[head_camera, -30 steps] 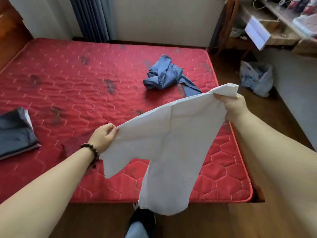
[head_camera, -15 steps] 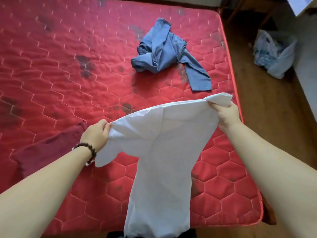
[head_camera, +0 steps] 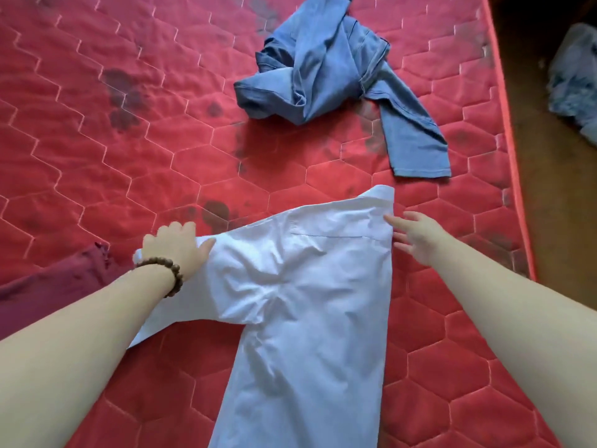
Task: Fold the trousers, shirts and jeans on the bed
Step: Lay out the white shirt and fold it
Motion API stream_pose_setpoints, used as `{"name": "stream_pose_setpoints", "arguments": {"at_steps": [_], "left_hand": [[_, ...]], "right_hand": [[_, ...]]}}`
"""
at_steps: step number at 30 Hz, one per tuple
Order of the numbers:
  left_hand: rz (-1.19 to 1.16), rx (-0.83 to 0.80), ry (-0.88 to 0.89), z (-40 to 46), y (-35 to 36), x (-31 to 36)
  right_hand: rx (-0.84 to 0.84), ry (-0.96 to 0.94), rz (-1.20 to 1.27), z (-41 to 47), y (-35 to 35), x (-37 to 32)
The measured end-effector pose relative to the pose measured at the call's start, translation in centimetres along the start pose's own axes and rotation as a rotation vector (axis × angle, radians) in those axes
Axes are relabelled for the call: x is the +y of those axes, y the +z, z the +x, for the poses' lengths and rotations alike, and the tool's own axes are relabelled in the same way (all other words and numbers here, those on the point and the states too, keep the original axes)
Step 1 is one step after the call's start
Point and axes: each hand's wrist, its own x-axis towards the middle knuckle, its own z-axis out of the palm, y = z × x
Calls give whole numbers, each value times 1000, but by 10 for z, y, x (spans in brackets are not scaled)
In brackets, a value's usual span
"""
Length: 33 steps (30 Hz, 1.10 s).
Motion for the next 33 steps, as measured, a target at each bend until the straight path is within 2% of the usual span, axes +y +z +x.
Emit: {"name": "stream_pose_setpoints", "arguments": {"at_steps": [3, 9, 14, 18, 23, 25, 27, 28, 30, 32, 33], "left_hand": [[62, 43, 56, 20, 9, 33], [-325, -5, 188, 49, 11, 103], [-323, -66, 272, 52, 28, 118], [-518, 22, 287, 57, 16, 113], [-480, 322, 284, 101, -40, 128], [-285, 393, 164, 114, -53, 139], [-196, 449, 126, 111, -54, 152], [-188, 484, 181, 105, -49, 161], [-151, 449, 366, 88, -32, 181], [-128, 306, 497, 74, -8, 200], [-126, 237, 518, 71, 3, 205]], "right_hand": [[92, -6, -17, 21, -10, 12], [78, -103, 26, 49, 8, -2], [210, -160, -155, 64, 32, 11], [252, -337, -179, 63, 28, 4], [303, -512, -226, 85, 29, -72], [315, -462, -374, 97, 32, -92], [414, -393, -609, 101, 36, -91], [474, -440, -703, 97, 40, -84], [535, -673, -859, 86, 52, -61], [462, -858, -1007, 82, 70, -32], [389, -885, -1090, 82, 79, -19]]}}
